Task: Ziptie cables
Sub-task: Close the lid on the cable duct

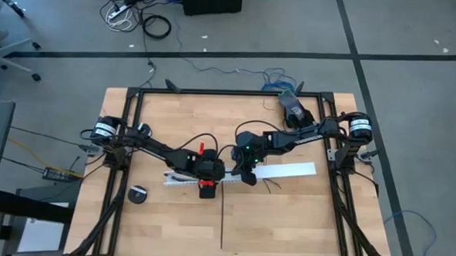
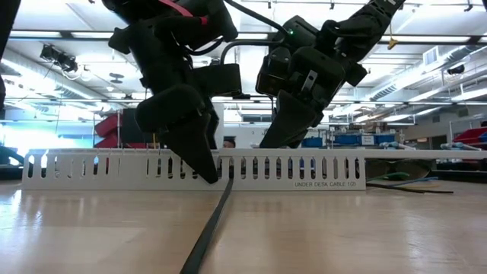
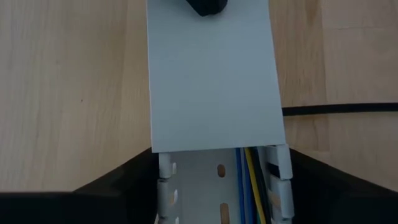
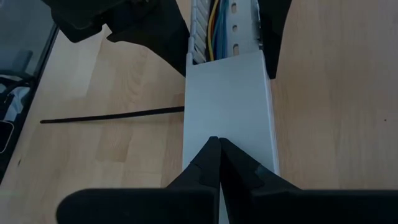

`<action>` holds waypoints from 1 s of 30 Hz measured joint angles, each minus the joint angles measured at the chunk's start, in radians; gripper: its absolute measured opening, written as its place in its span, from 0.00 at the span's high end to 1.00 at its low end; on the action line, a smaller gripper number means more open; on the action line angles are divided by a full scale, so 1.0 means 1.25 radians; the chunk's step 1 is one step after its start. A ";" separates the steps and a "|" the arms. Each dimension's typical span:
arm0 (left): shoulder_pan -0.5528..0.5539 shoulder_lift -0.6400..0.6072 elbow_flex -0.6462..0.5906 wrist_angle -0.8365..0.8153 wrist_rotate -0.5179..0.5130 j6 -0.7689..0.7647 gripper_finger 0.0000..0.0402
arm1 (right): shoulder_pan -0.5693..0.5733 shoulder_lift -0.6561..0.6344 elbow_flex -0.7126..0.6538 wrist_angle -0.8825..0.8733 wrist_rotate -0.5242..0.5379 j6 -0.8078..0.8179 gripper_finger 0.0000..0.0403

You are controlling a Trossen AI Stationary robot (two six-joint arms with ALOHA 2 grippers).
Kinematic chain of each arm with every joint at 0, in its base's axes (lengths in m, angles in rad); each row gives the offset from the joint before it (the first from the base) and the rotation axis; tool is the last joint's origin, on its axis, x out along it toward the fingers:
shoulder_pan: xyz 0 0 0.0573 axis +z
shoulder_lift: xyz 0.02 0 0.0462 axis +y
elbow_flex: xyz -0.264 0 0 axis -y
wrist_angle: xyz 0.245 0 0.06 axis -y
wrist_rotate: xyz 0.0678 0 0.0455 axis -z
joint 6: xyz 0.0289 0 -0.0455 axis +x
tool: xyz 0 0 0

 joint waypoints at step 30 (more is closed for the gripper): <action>0.000 0.000 0.001 0.001 0.006 -0.005 0.37 | -0.011 0.008 -0.004 0.046 -0.067 -0.051 1.00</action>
